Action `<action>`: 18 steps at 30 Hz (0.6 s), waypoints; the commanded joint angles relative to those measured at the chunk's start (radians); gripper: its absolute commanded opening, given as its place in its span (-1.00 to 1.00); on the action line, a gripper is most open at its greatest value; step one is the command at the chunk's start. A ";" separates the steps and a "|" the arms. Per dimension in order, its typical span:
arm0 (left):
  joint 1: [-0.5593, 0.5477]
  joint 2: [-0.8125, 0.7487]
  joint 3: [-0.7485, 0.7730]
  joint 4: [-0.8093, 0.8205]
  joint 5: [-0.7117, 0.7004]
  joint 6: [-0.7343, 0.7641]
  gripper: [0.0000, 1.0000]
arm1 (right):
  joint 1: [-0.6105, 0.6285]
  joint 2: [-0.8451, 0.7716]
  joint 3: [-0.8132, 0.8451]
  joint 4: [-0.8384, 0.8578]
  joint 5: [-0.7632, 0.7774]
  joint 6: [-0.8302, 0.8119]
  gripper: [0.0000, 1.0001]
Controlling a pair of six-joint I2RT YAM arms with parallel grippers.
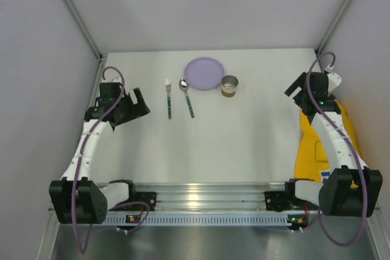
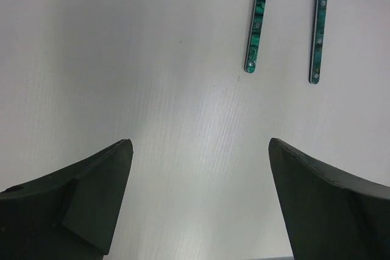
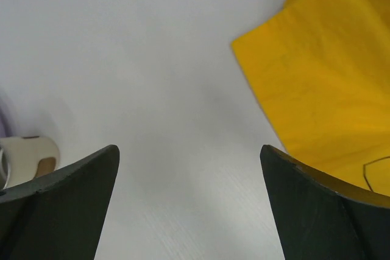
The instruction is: Set the dinner table for one person
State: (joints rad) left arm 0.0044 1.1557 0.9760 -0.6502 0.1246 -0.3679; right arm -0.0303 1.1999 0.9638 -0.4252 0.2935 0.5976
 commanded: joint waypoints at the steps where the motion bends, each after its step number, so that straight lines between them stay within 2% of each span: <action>1: -0.001 0.027 0.046 -0.015 -0.057 0.012 0.97 | -0.069 0.007 0.043 -0.109 0.087 0.034 0.99; 7: -0.001 0.052 0.010 -0.055 -0.112 0.001 0.98 | -0.184 0.128 0.059 -0.148 -0.028 0.044 0.99; 12: -0.001 0.058 -0.014 -0.042 -0.085 -0.019 0.97 | -0.256 0.295 0.081 -0.185 -0.097 0.008 0.99; 18: 0.000 0.102 0.003 -0.057 -0.026 -0.011 0.80 | -0.267 0.477 0.101 -0.193 -0.126 -0.004 0.99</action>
State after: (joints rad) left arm 0.0048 1.2427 0.9699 -0.6926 0.0673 -0.3721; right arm -0.2848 1.6348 1.0195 -0.5911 0.1959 0.6052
